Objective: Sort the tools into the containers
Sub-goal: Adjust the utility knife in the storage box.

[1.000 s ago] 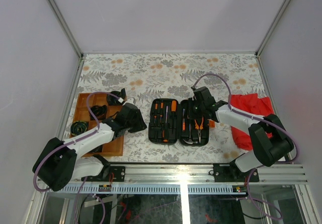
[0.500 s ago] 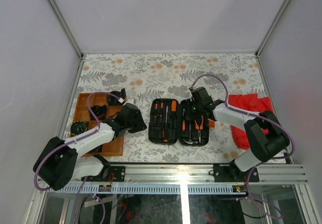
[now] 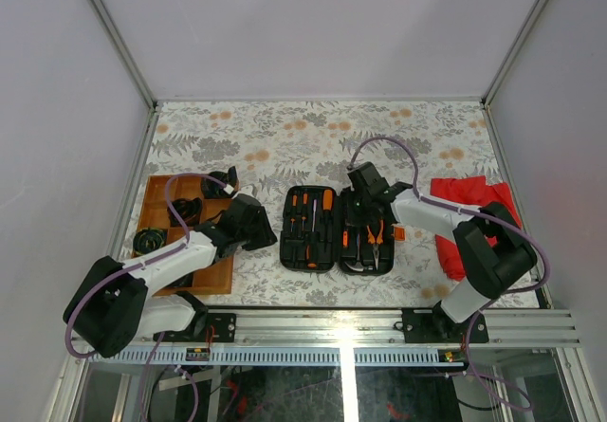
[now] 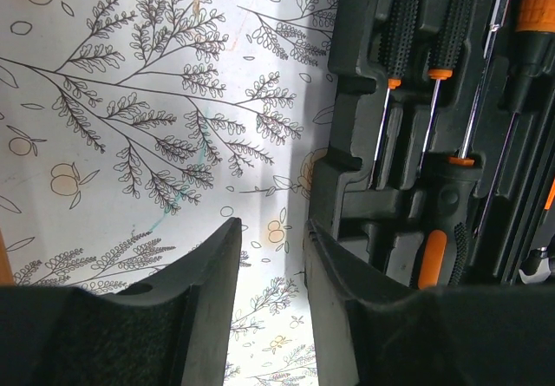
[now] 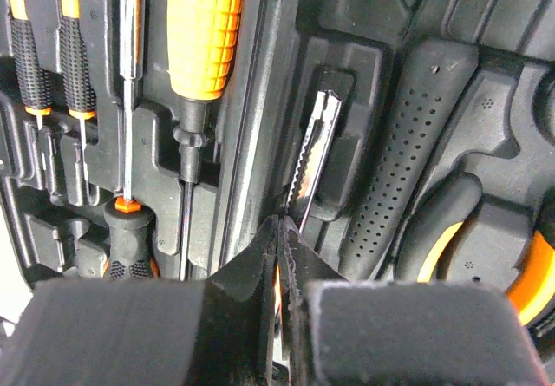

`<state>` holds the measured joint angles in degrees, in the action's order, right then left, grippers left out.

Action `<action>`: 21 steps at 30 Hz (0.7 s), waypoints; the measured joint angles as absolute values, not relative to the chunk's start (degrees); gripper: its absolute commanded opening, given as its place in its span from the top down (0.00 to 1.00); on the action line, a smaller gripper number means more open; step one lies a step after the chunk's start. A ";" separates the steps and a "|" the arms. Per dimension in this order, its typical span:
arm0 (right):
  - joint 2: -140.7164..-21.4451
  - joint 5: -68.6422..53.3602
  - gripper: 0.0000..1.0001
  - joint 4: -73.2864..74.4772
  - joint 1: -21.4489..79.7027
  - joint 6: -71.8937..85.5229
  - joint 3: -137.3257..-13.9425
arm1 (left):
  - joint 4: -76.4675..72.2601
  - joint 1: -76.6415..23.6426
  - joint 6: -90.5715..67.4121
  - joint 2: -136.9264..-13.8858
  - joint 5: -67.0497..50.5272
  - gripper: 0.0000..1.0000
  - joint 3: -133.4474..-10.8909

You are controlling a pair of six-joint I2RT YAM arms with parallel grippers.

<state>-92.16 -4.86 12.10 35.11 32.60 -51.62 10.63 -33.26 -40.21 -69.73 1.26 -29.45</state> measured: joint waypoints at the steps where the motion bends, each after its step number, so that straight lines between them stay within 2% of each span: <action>1: -92.40 -4.19 0.99 12.64 35.38 32.51 -52.05 | 10.61 -33.26 -40.21 -69.76 1.26 0.66 -29.45; 13: -92.92 -2.63 0.96 15.53 36.69 31.46 -54.11 | 10.31 -33.26 -40.18 -69.76 1.26 0.66 -29.45; 21: -85.78 -4.01 0.93 14.26 36.91 31.51 -54.11 | 10.31 -33.26 -40.21 -69.67 1.26 0.66 -29.45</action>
<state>-85.78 -4.01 14.26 36.91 31.51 -54.11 10.31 -33.26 -40.21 -69.67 1.26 -29.45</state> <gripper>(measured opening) 0.063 0.339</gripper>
